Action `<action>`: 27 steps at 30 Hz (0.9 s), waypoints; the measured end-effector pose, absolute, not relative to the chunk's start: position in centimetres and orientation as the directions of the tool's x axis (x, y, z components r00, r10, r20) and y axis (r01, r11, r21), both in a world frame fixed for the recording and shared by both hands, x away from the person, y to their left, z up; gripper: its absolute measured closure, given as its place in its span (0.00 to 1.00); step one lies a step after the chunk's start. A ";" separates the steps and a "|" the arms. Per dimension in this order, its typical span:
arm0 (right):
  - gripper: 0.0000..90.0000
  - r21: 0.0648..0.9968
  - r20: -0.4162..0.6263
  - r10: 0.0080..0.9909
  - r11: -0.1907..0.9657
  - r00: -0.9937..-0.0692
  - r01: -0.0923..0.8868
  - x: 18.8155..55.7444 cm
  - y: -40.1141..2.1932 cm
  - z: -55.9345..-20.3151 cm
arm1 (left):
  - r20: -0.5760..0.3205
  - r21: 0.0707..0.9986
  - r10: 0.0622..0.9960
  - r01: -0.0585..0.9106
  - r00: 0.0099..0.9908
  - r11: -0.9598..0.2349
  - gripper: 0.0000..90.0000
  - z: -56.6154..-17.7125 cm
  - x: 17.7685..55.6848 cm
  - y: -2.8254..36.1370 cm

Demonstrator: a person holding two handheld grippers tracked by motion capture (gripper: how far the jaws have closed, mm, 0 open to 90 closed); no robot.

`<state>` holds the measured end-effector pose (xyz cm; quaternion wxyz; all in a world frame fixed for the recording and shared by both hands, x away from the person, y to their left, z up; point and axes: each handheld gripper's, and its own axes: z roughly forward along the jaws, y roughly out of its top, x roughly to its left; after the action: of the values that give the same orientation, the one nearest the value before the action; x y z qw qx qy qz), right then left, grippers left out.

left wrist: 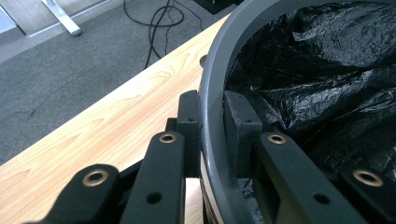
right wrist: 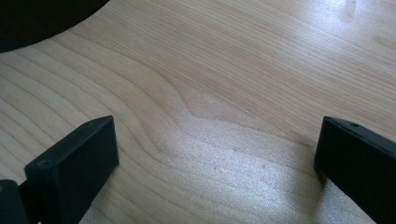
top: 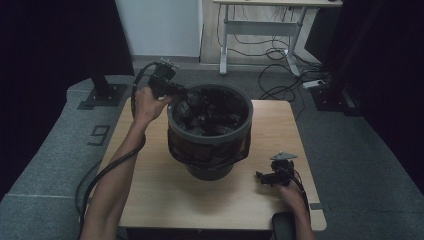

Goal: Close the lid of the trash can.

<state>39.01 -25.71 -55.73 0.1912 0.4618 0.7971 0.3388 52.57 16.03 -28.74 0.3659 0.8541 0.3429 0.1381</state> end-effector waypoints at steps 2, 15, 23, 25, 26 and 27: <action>0.00 0.717 0.006 0.865 0.346 -0.502 0.605 39.0 -25.7 -55.7 | -0.014 0.721 0.687 0.483 0.726 -0.496 0.86 -28.8 52.5 16.0; 0.00 0.708 0.035 0.840 0.361 -0.541 0.607 39.0 -25.8 -54.6 | 0.001 0.760 0.670 0.435 0.743 -0.484 0.85 -29.4 52.2 16.6; 0.03 0.766 0.117 0.801 0.304 -0.588 0.567 39.2 -26.1 -50.4 | -0.010 0.766 0.667 0.434 0.745 -0.474 0.84 -29.5 52.3 16.8; 0.03 0.769 0.117 0.791 0.311 -0.601 0.558 39.3 -26.0 -49.2 | -0.012 0.768 0.667 0.434 0.745 -0.472 0.84 -29.5 52.3 16.8; 0.03 0.772 0.116 0.785 0.314 -0.608 0.552 39.3 -26.0 -48.5 | -0.015 0.769 0.668 0.436 0.744 -0.468 0.84 -29.5 52.3 16.8; 0.03 0.777 0.114 0.779 0.317 -0.617 0.544 39.3 -25.9 -47.8 | -0.015 0.769 0.668 0.436 0.744 -0.468 0.84 -29.5 52.3 16.8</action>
<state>39.32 -25.90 -47.81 0.1423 0.4138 0.7988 0.4129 52.26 16.78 -29.49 0.3988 0.8443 0.3271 0.1454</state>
